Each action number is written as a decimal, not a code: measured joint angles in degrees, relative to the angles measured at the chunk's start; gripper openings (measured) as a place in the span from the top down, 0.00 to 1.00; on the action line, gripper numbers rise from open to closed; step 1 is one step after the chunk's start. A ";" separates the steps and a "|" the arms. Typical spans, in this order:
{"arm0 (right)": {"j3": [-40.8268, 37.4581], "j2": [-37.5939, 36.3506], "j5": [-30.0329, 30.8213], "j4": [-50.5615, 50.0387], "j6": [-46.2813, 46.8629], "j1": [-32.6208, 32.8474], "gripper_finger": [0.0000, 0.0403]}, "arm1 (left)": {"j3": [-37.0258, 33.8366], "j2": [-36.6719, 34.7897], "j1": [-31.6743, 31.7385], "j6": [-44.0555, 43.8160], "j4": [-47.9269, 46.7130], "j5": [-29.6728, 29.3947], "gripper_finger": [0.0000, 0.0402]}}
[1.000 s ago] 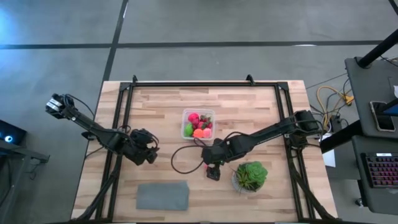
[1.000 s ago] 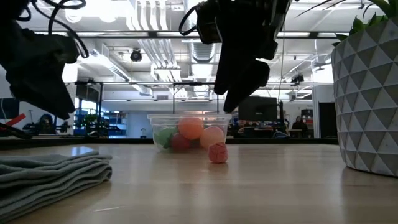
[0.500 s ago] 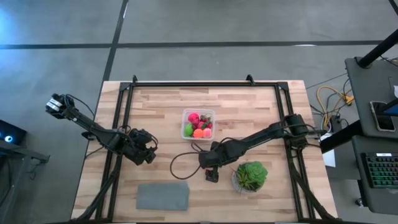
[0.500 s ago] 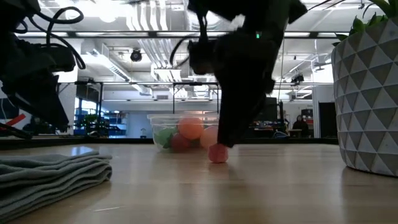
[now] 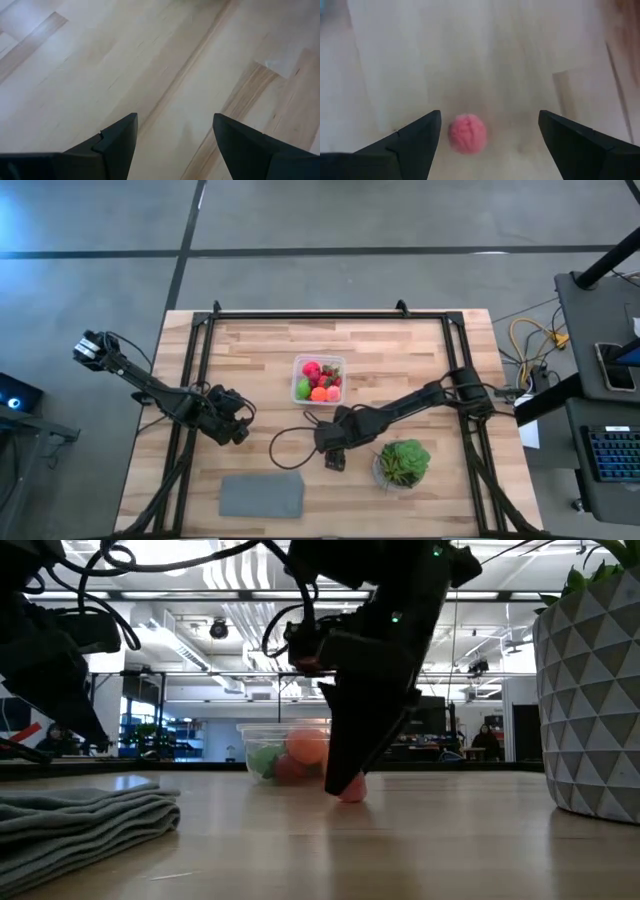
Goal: Pick and placing Produce into tupperware
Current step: Put the pink peach into the transparent bin
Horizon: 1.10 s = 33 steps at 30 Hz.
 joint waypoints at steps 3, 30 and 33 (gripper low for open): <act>0.44 0.68 1.01 0.04 -1.22 0.05 0.19 | -0.02 0.00 0.00 0.02 -0.01 0.15 0.39; 0.53 1.83 2.08 -1.07 2.15 3.72 0.57 | -0.39 -0.04 -0.02 -0.15 0.00 1.22 0.39; 0.52 1.83 2.12 -1.14 2.39 3.82 0.61 | -0.39 -0.04 -0.02 -0.21 0.00 1.22 0.39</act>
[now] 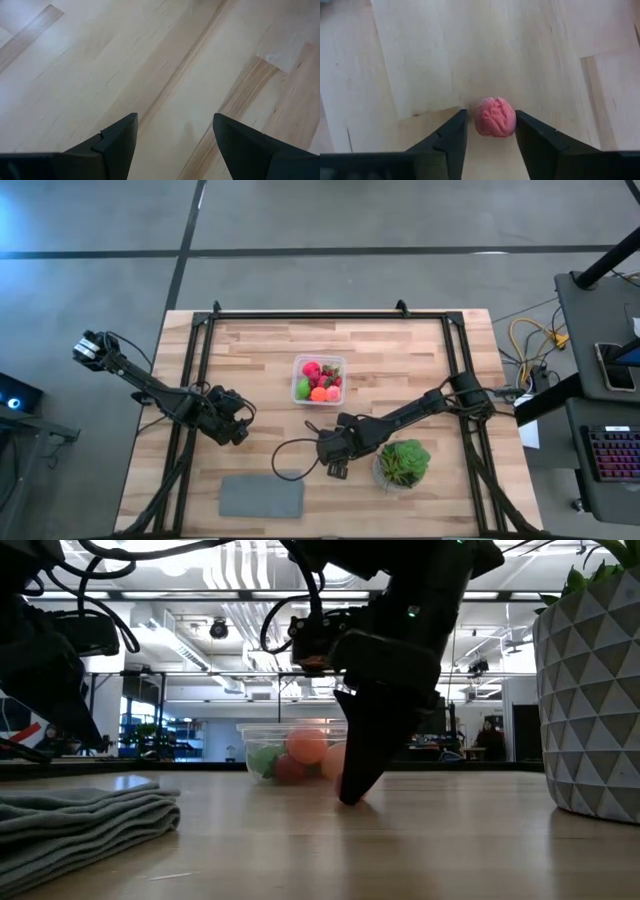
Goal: Pick and placing Produce into tupperware
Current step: Put the pink peach into the transparent bin
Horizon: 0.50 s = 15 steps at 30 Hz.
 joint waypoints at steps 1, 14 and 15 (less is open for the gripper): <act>-0.02 0.00 -0.02 -0.01 0.01 0.00 0.62 | 0.00 0.00 0.00 -0.01 0.00 0.00 0.39; -0.31 -2.09 -0.93 -0.57 8.28 -0.17 0.78 | -0.09 0.00 0.00 -0.25 0.07 -0.02 0.39; -0.24 -2.90 -0.89 -0.50 8.66 -0.37 0.78 | -0.09 0.00 0.00 -0.27 0.08 -0.02 0.39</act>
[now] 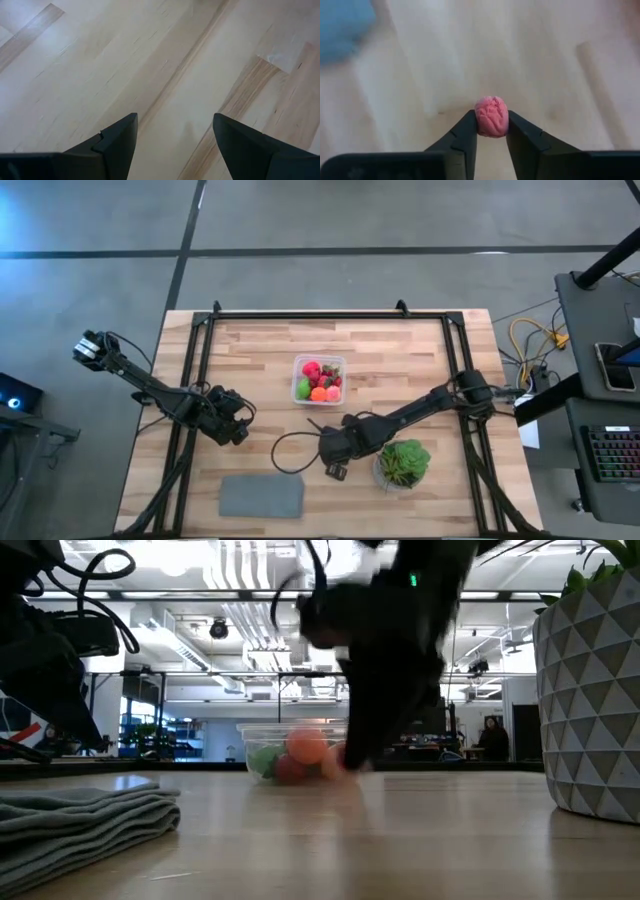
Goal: Pick and placing Produce into tupperware
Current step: Put the pink peach into the transparent bin
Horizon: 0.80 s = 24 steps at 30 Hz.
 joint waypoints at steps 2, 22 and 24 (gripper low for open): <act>0.44 -1.78 0.96 0.14 0.38 -0.50 0.79 | 0.00 0.00 0.00 0.01 0.00 0.00 0.39; 2.37 -13.09 -3.92 -0.38 5.11 -23.53 0.63 | -0.13 0.02 0.00 0.02 1.49 -0.13 0.39; 2.31 -12.68 -4.07 -0.28 5.43 -23.80 0.59 | -0.15 0.02 0.01 -0.02 1.72 -0.11 0.39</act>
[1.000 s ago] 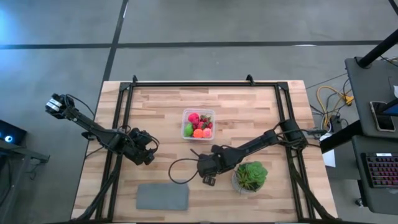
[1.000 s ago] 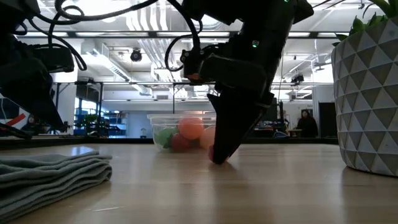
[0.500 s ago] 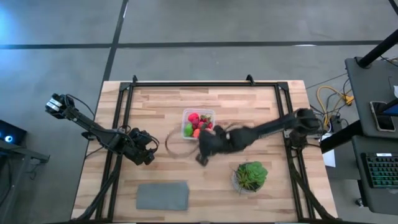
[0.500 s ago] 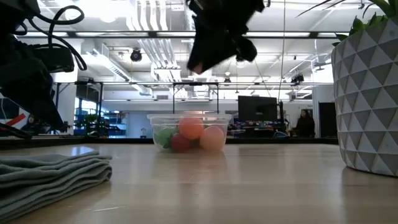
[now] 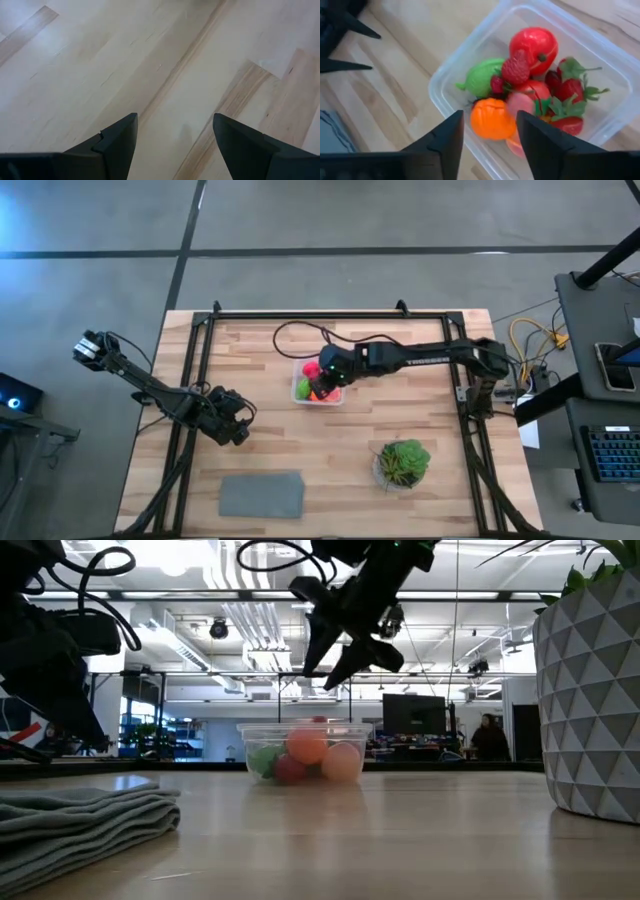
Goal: Pick and placing Produce into tupperware
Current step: Put the pink peach into the transparent bin, then return to Home Position
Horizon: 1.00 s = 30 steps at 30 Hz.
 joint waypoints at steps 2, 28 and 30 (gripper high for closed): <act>0.02 -0.09 0.04 0.80 0.07 -0.02 0.54 | 0.02 0.00 -0.01 -0.02 0.03 0.00 0.39; 9.87 -16.01 -0.81 -3.08 -17.61 14.53 0.50 | 0.93 -10.01 0.60 26.17 32.42 10.29 0.39; 6.93 -17.61 -0.54 -2.66 -17.65 16.53 0.50 | 0.51 -11.36 1.74 28.34 36.50 10.20 0.39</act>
